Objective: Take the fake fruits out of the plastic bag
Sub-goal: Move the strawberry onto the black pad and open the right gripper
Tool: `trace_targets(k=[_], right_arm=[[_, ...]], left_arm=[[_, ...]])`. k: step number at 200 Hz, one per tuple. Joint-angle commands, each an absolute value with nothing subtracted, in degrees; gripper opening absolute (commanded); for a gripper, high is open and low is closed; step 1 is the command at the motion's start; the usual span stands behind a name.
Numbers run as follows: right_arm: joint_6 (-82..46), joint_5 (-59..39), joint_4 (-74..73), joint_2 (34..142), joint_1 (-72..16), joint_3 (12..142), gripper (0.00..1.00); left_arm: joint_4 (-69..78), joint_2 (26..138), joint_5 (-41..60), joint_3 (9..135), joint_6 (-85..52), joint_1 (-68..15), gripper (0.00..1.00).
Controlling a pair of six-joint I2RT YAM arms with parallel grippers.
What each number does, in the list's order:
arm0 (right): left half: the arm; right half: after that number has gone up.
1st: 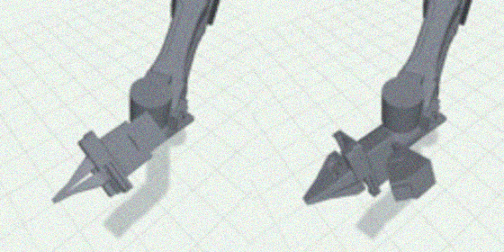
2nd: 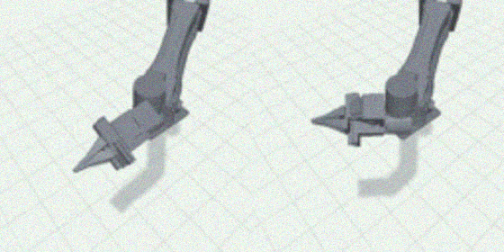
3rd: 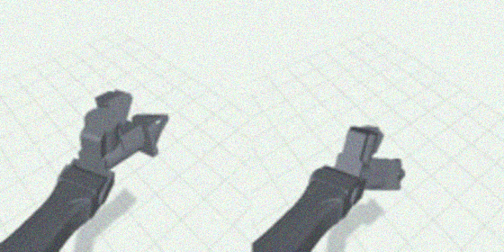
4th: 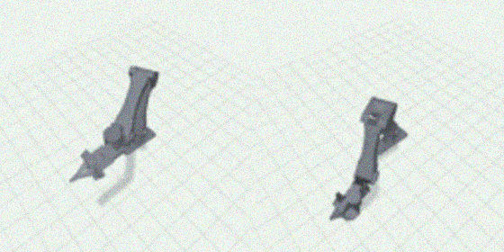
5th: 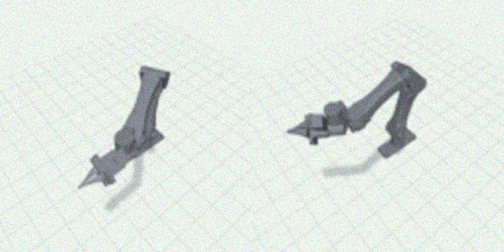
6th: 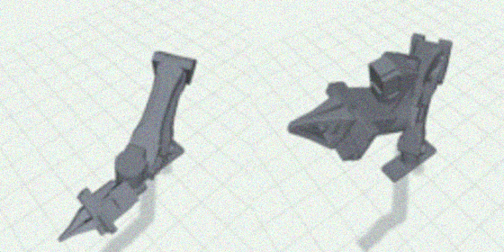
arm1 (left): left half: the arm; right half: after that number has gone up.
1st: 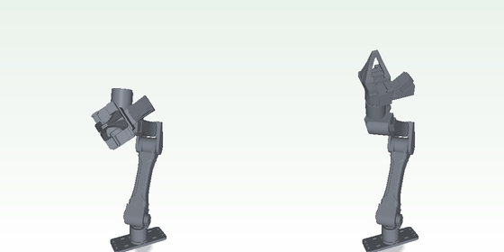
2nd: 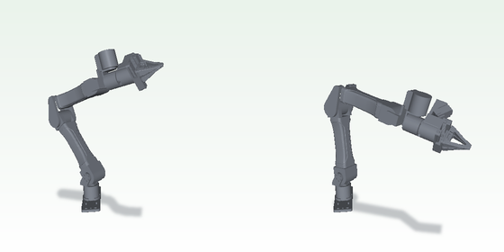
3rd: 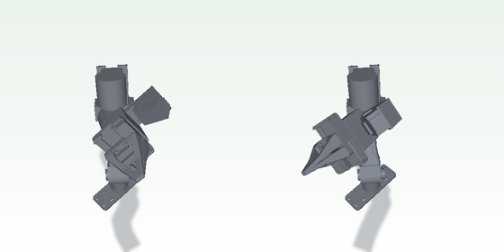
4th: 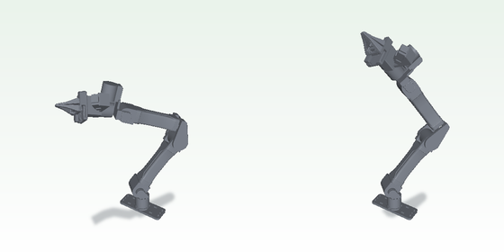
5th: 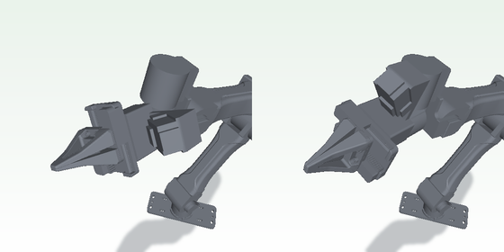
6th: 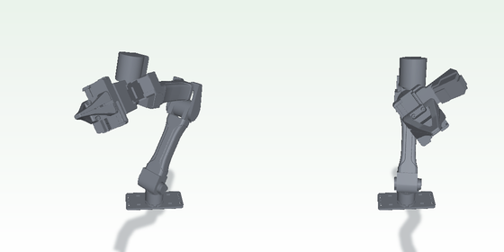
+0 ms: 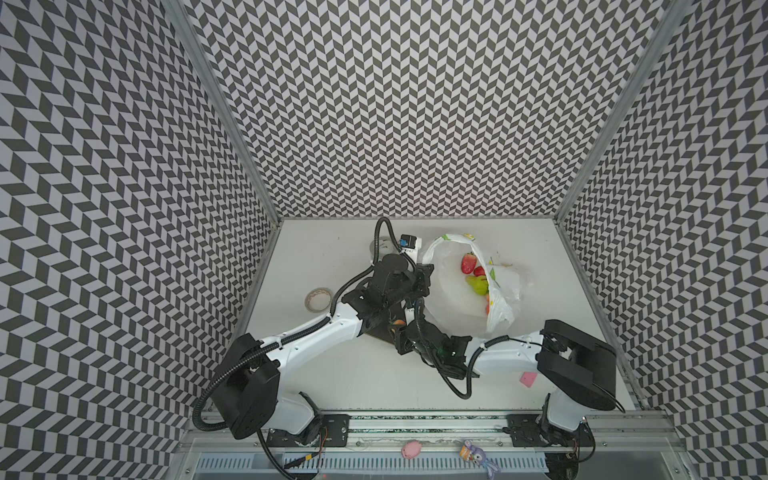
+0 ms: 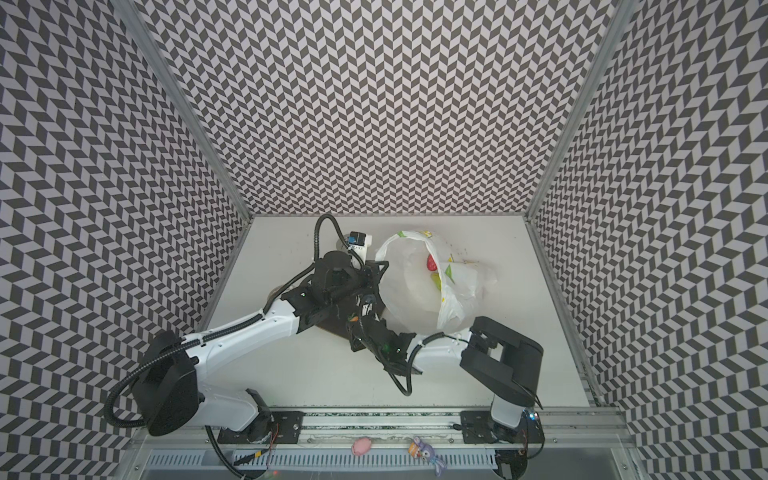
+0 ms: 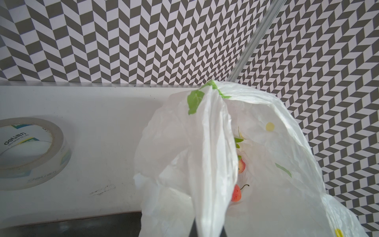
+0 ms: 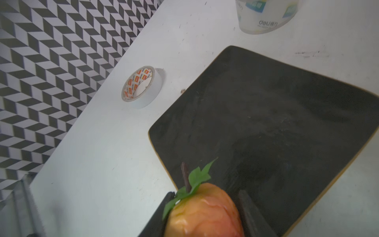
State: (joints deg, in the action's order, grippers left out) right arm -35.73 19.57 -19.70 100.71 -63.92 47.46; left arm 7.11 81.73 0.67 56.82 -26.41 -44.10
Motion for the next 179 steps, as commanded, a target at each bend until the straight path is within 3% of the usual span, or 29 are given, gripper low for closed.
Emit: trace_targets(k=[1, 56, 91, 135, 179], right_arm=[[-37.7, 21.8, -21.1, 103.4, -62.8, 49.9, 0.29], [-37.0, 22.2, -18.2, 108.8, -62.2, 53.4, 0.36], [-36.6, 23.0, -17.5, 108.3, -62.2, 53.3, 0.58], [-35.3, 23.1, -16.5, 103.3, -62.4, 51.6, 0.74], [-32.9, 22.7, -15.7, 92.7, -63.8, 46.9, 0.77]], left_arm=[[6.0, 80.9, 0.6, 57.9, -25.9, -44.2, 0.0], [5.5, 80.8, 0.6, 57.8, -25.0, -44.2, 0.0], [5.4, 80.7, 0.6, 57.8, -24.7, -44.3, 0.0], [5.3, 80.9, 0.4, 58.4, -24.3, -44.2, 0.0], [5.3, 80.8, 0.4, 58.6, -24.2, -44.2, 0.0]])
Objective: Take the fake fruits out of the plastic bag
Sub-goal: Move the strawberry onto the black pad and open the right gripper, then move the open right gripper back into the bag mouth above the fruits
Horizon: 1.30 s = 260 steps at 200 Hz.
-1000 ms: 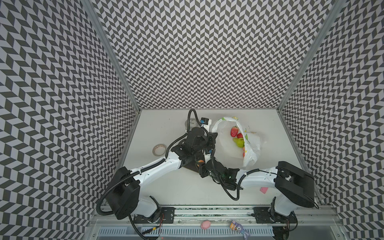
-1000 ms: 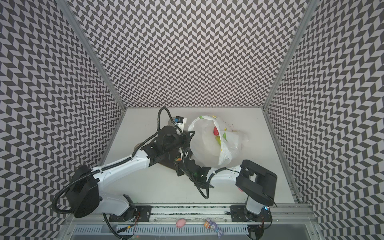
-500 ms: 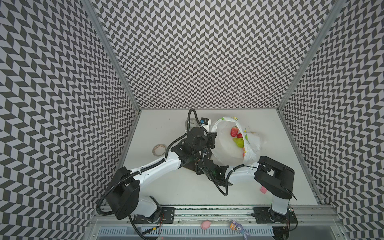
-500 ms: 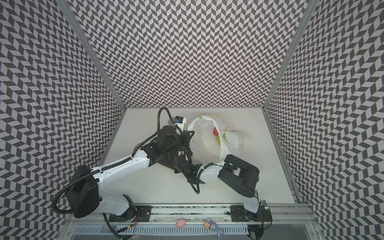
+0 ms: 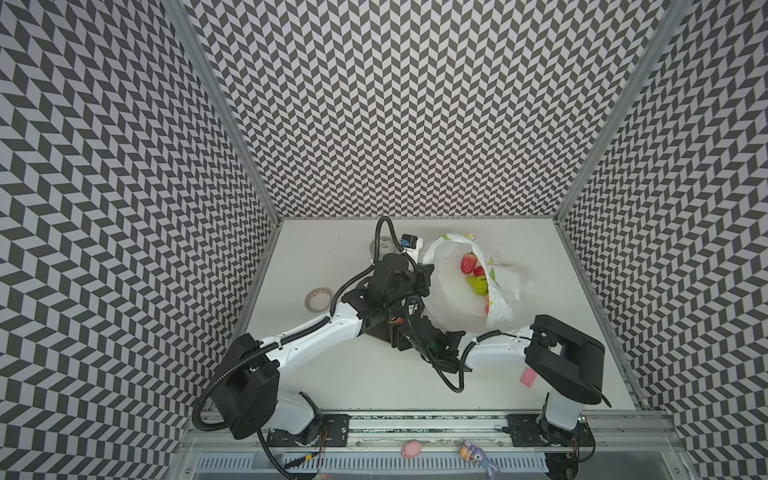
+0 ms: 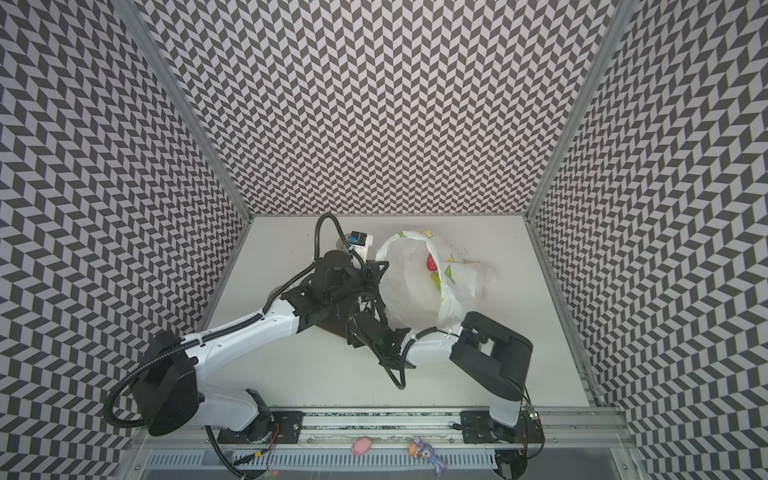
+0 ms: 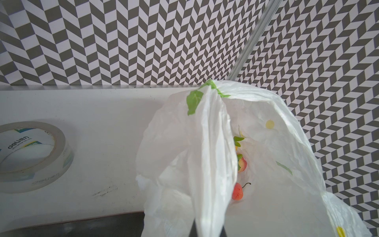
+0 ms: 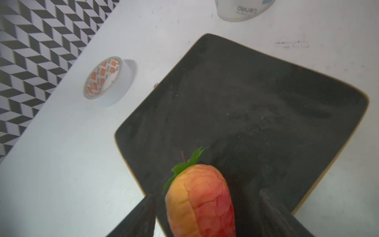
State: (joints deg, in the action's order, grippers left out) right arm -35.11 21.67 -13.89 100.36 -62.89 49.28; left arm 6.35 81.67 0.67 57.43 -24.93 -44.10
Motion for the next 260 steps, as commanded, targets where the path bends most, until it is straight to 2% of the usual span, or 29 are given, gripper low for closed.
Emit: trace_targets(k=[1, 56, 71, 109, 133, 154, 181, 204, 233, 260], right_arm=[[-32.8, 22.7, -15.8, 92.3, -63.8, 46.8, 0.77], [-26.9, 23.6, -23.4, 76.0, -69.7, 32.4, 0.67], [-24.6, 27.1, -23.2, 70.4, -72.3, 31.4, 0.64], [-22.4, 36.2, -14.3, 60.4, -72.9, 32.7, 0.57], [-26.5, 44.0, -6.3, 57.1, -72.2, 33.6, 0.5], [-32.3, 46.5, 3.8, 57.8, -70.3, 37.4, 0.47], [-37.0, 43.1, 15.1, 63.5, -63.6, 44.0, 0.4], [-33.7, 37.8, 18.3, 69.0, -56.8, 48.3, 0.35], [-26.0, 33.5, 18.7, 76.8, -50.1, 48.6, 0.36], [-25.2, 27.7, 18.5, 80.0, -42.8, 46.6, 0.35]], left_arm=[[5.3, 80.8, 0.4, 58.6, -24.1, -44.2, 0.0], [6.1, 81.5, 0.9, 58.3, -24.4, -44.2, 0.0], [6.0, 81.1, 1.1, 58.0, -24.4, -44.3, 0.0], [5.9, 80.1, 0.5, 56.6, -24.6, -44.3, 0.0], [5.9, 79.5, 0.9, 56.0, -24.9, -44.2, 0.0], [6.0, 79.0, 0.9, 55.2, -25.2, -44.3, 0.0], [6.7, 77.5, 1.8, 53.7, -25.7, -44.3, 0.0], [7.3, 76.1, 3.9, 52.8, -25.1, -44.5, 0.0], [8.3, 74.1, 5.9, 51.7, -24.3, -45.2, 0.0], [8.7, 73.4, 6.0, 51.2, -24.2, -46.4, 0.0]])
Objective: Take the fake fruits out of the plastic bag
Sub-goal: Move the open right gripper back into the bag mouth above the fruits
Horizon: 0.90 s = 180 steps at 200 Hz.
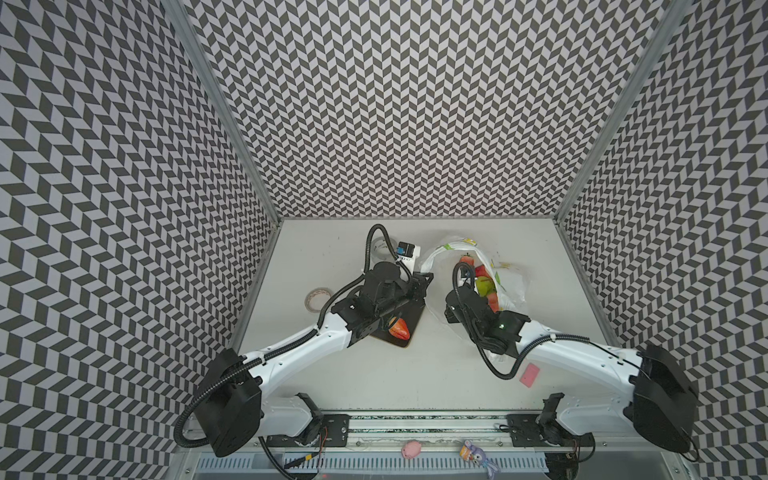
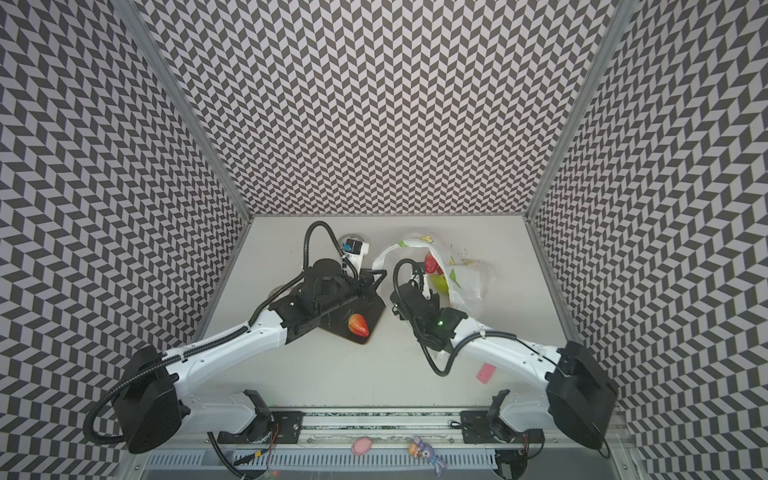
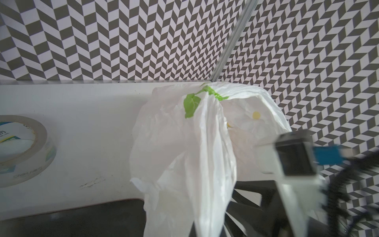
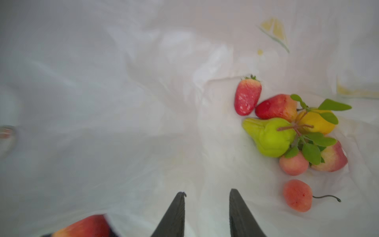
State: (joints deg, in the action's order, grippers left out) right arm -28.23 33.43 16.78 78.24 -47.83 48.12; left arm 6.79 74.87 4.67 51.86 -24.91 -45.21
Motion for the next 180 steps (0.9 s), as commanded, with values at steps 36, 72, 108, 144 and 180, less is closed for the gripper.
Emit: trace_targets(k=[36, 72, 108, 144, 180], right_arm=[[-28.7, 25.6, 17.2, 81.0, -37.2, 45.7, 0.42], [-40.6, 25.7, 18.0, 84.5, -32.6, 46.8, 0.7], [-50.3, 24.5, 13.8, 86.0, -29.8, 47.5, 0.78], [-57.6, 22.4, 11.1, 86.5, -27.3, 48.4, 0.8], [-70.5, 21.5, 11.6, 86.6, -25.8, 49.0, 0.8]], left_arm=[[9.4, 73.6, 5.7, 51.2, -24.4, -47.9, 0.0], [9.7, 74.1, 6.7, 51.4, -23.5, -49.2, 0.0], [10.1, 74.2, 7.4, 51.4, -22.9, -50.2, 0.0], [10.7, 74.6, 8.2, 51.4, -22.8, -50.6, 0.0], [10.9, 75.0, 8.5, 51.5, -22.8, -50.9, 0.0]])
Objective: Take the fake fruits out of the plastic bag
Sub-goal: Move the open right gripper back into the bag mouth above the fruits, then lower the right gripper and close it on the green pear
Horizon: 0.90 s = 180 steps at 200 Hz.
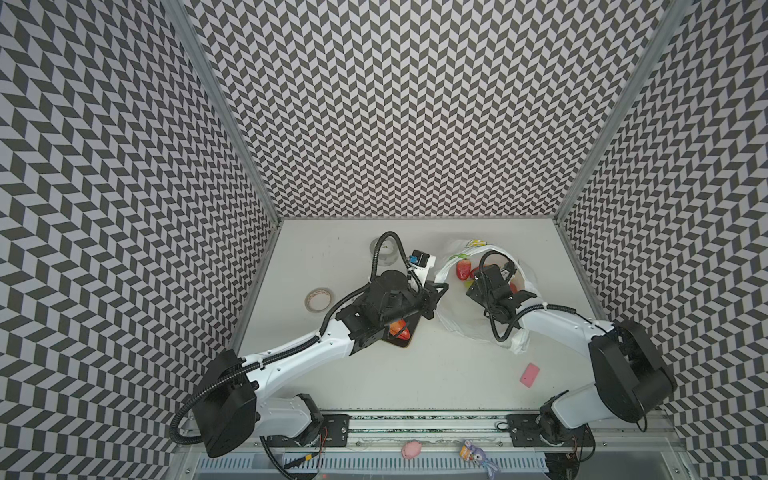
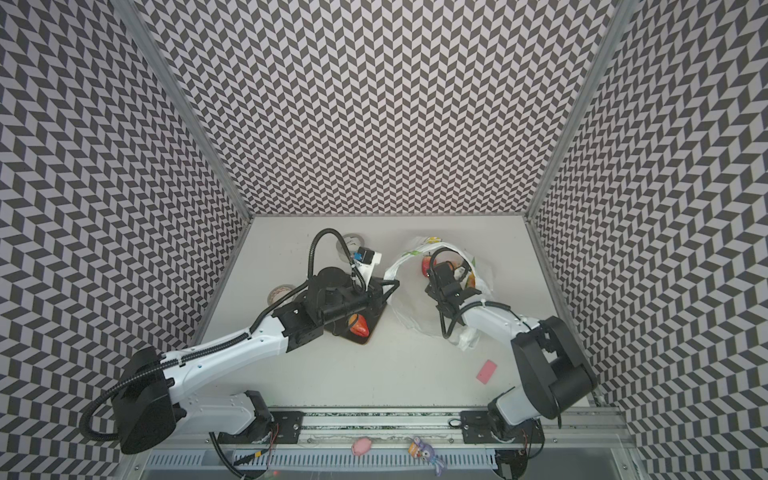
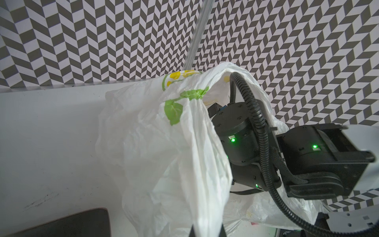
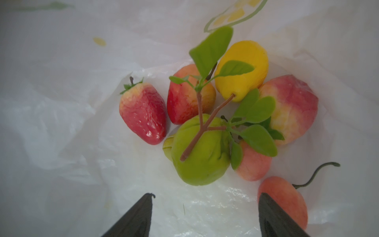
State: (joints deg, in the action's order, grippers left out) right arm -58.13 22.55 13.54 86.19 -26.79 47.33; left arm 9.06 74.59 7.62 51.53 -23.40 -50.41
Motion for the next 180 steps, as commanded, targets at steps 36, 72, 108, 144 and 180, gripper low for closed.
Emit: trace_targets(k=[36, 72, 108, 144, 180], right_arm=[[-77.2, 20.7, 10.5, 88.3, -25.2, 50.1, 0.8], [-78.2, 20.1, 11.1, 91.7, -23.9, 52.8, 0.8], [-77.9, 17.7, 9.9, 95.3, -21.6, 54.0, 0.82], [-78.9, 16.6, 10.9, 97.5, -20.8, 54.7, 0.81], [-79.5, 15.2, 10.6, 100.3, -20.1, 55.2, 0.78]], left_arm=[[11.0, 75.2, 8.7, 51.4, -22.8, -50.9, 0.0], [11.0, 75.2, 8.6, 51.4, -22.8, -50.9, 0.0], [10.8, 75.3, 8.5, 51.4, -22.9, -50.9, 0.0], [10.7, 75.1, 8.3, 51.5, -22.9, -50.9, 0.0], [10.4, 75.2, 8.1, 51.8, -22.8, -50.8, 0.0]])
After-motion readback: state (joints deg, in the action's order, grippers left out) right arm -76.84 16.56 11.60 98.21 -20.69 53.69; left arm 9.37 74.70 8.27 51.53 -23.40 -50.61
